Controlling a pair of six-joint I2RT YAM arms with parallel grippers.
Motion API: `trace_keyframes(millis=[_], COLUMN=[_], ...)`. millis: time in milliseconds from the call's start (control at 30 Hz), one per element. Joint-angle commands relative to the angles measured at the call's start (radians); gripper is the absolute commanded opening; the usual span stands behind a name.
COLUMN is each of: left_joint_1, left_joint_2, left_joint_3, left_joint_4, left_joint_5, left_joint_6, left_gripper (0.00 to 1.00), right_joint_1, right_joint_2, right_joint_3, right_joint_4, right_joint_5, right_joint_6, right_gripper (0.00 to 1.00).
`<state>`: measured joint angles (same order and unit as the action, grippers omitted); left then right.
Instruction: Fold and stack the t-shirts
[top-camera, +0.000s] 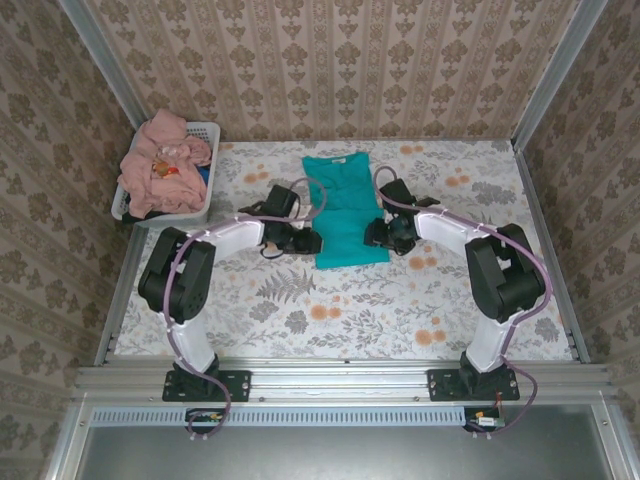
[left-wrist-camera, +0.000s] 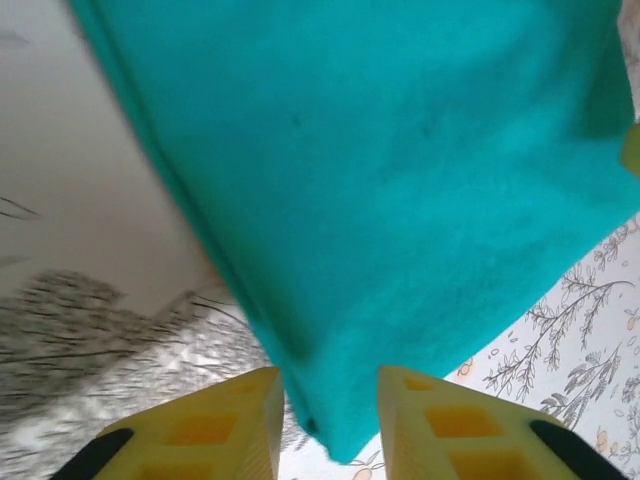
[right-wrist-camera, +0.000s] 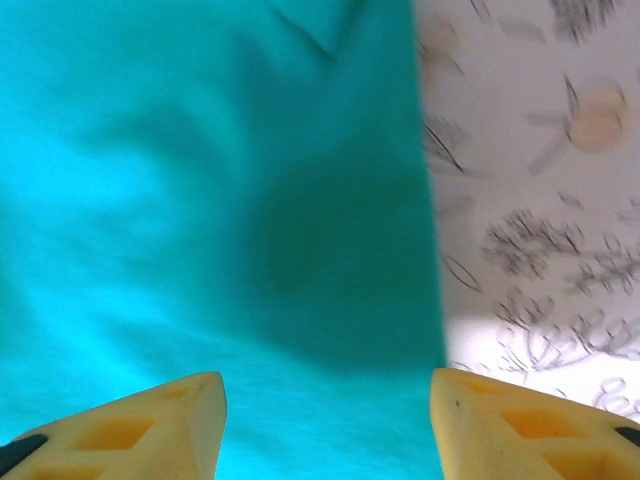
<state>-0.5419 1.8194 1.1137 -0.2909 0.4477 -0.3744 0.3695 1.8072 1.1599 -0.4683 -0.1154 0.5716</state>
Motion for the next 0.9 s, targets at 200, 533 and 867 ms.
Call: trace_keyframes(millis=[200,533,867], left_joint_1=[-0.062,-0.101,-0.105], left_joint_2=[0.004,0.029,-0.076], left_joint_3=[-0.145,-0.181,-0.273], left_joint_4=[0.285,0.227,0.196], left_joint_5=[0.015,-0.040,-0.047], left_joint_6=[-0.186,-0.178,-0.176], left_gripper=[0.45,0.40,0.01], right_joint_1=[0.007,0.009,0.019], right_joint_2=[-0.013,-0.086,-0.139], right_joint_3=[-0.100,-0.196,-0.233], right_joint_4=[0.086,0.119,0.119], right_joint_5=[-0.050,-0.051,-0.075], right_joint_6=[0.035,0.055,0.059], right_gripper=[0.57,0.55,0.25])
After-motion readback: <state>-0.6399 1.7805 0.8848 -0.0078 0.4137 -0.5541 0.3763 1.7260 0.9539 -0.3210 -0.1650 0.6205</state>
